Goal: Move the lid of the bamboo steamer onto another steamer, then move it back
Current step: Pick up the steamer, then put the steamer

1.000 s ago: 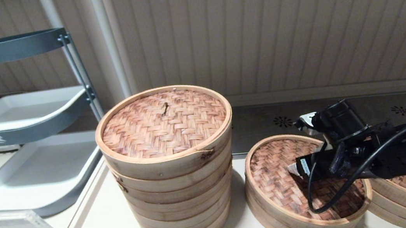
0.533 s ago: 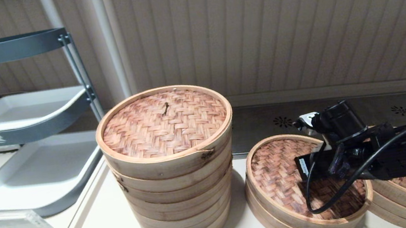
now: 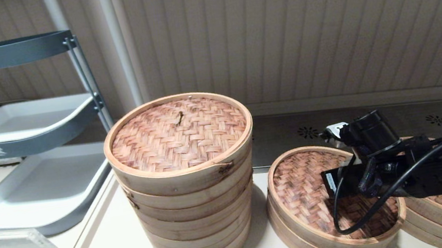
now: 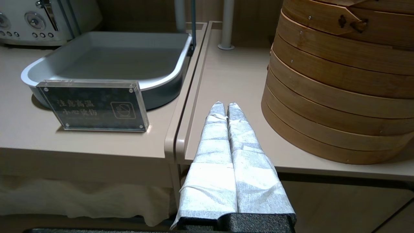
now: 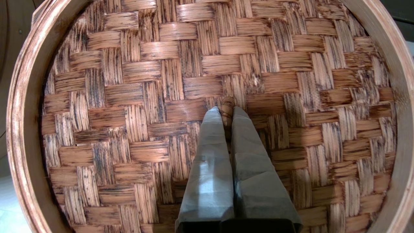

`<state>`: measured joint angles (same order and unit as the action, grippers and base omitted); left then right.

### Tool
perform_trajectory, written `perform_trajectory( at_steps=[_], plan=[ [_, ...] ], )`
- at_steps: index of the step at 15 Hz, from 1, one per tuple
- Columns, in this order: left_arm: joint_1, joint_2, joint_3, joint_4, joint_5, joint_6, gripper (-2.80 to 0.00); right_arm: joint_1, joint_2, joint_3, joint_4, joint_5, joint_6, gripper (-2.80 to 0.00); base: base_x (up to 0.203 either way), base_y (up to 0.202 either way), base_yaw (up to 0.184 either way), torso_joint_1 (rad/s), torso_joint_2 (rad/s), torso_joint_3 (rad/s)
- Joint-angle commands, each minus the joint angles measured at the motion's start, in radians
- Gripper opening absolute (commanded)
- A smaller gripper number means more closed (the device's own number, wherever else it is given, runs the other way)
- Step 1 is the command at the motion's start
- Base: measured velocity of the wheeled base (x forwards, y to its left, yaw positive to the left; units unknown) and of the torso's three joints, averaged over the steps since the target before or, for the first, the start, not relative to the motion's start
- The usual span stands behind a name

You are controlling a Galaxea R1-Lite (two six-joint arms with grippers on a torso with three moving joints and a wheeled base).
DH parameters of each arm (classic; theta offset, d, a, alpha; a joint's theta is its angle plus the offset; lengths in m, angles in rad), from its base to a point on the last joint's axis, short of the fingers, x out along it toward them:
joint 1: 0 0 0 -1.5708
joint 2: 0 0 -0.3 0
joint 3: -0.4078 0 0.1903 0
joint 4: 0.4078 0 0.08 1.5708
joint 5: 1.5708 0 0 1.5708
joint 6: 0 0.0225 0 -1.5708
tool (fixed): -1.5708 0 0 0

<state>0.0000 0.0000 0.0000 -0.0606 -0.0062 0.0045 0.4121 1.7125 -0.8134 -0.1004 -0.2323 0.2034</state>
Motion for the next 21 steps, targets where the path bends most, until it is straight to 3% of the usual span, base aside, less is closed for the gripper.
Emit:
perform_trajectory(
  at_steps=[1, 11, 21],
  plan=[
    [0.0, -0.002, 0.025, -0.001, -0.001, 0.0, -2.8, 0.0, -0.044, -0.008, -0.003, -0.005, -0.001, -2.8, 0.0, 0.0, 0.0, 0.0, 0.0, 0.0],
    [0.0, -0.002, 0.025, -0.001, -0.001, 0.0, -2.8, -0.007, -0.119, -0.036, 0.011, -0.037, -0.009, -2.8, 0.0, 0.0, 0.0, 0.0, 0.0, 0.0],
    [0.001, -0.002, 0.025, -0.001, -0.001, 0.0, -2.8, -0.045, -0.213, -0.146, 0.181, -0.046, -0.013, -2.8, 0.0, 0.0, 0.0, 0.0, 0.0, 0.0]
  ],
)
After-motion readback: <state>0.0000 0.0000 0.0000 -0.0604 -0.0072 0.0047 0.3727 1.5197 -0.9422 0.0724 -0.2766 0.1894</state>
